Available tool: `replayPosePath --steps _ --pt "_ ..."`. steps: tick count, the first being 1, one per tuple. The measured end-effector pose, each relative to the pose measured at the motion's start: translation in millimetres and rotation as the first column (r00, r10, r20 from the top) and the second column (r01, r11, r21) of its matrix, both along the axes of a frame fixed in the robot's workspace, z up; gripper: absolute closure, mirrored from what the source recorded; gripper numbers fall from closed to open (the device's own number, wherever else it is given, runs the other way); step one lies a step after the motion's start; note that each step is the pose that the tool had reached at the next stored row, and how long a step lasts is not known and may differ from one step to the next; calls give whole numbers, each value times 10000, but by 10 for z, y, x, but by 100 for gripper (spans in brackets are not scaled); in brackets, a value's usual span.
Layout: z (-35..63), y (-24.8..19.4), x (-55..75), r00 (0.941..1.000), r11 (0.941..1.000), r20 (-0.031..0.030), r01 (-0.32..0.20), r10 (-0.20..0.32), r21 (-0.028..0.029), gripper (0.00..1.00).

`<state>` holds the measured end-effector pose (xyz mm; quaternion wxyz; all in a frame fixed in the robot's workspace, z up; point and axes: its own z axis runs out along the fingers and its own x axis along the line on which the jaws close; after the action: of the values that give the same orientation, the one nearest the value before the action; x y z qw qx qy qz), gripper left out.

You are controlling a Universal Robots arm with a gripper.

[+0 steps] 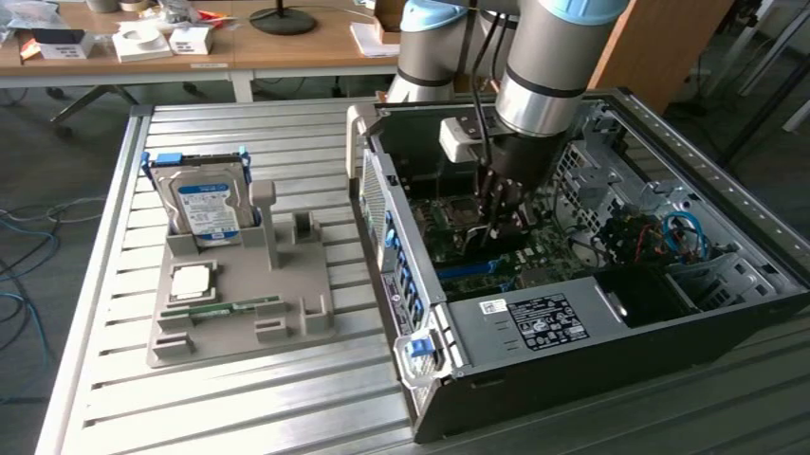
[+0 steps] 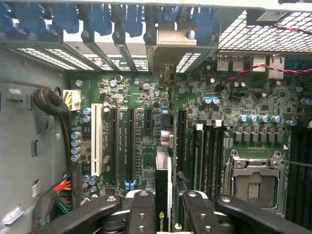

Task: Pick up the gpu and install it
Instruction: 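Insert the gpu into the slot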

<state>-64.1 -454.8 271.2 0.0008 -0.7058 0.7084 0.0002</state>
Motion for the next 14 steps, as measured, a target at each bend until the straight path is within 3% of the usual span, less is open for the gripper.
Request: replayPosePath --steps 14 --pt "-6 -6 -22 10000 10000 -1 -3 3 -1 74"
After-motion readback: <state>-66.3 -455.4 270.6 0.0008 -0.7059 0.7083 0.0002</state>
